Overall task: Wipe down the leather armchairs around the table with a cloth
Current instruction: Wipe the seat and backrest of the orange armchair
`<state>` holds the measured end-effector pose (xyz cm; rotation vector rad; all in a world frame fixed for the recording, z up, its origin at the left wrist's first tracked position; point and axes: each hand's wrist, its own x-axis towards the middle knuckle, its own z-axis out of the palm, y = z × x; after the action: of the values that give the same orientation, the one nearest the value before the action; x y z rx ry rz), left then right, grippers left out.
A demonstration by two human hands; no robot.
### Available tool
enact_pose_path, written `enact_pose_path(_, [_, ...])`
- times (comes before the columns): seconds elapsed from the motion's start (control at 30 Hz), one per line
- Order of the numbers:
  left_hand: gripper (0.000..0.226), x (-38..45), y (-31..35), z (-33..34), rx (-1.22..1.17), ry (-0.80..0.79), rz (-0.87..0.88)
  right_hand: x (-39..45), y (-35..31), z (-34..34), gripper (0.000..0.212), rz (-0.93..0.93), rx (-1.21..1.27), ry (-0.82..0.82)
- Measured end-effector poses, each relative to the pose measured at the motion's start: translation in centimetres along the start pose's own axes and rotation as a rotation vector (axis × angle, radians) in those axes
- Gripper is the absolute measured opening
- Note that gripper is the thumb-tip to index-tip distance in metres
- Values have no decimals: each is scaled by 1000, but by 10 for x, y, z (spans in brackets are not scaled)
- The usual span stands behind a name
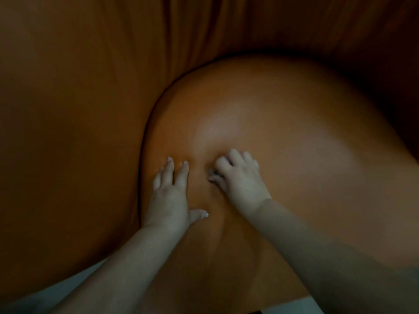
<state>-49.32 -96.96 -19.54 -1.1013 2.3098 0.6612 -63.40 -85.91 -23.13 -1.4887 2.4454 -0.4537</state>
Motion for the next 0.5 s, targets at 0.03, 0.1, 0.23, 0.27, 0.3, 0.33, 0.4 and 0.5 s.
enact_pose_path(0.03, [103,-6,1,-4,-1,-14,7,-4,8,-4,23,35,8,15])
enact_pose_path(0.1, [101,-15,1,-11,7,-38,21,-25,19,-16,21,189,15,36])
enact_pose_path(0.23, [86,-40,6,-28,6,17,79,-32,8,-56,23,358,103,19])
enact_pose_path(0.27, [81,-50,9,-32,-3,36,90,-31,0,-66,24,349,130,52])
enact_pose_path(0.3, [77,-61,12,-38,-1,61,110,-32,-8,-75,25,348,156,81])
enact_pose_path(0.33, [74,-73,15,-45,-3,81,125,-33,-16,-85,27,353,178,97])
enact_pose_path(0.4, [69,-94,17,-57,-20,114,147,-37,-30,-105,29,373,212,98])
enact_pose_path(0.5, [63,-119,16,-80,-21,156,166,-42,-38,-135,31,440,233,82])
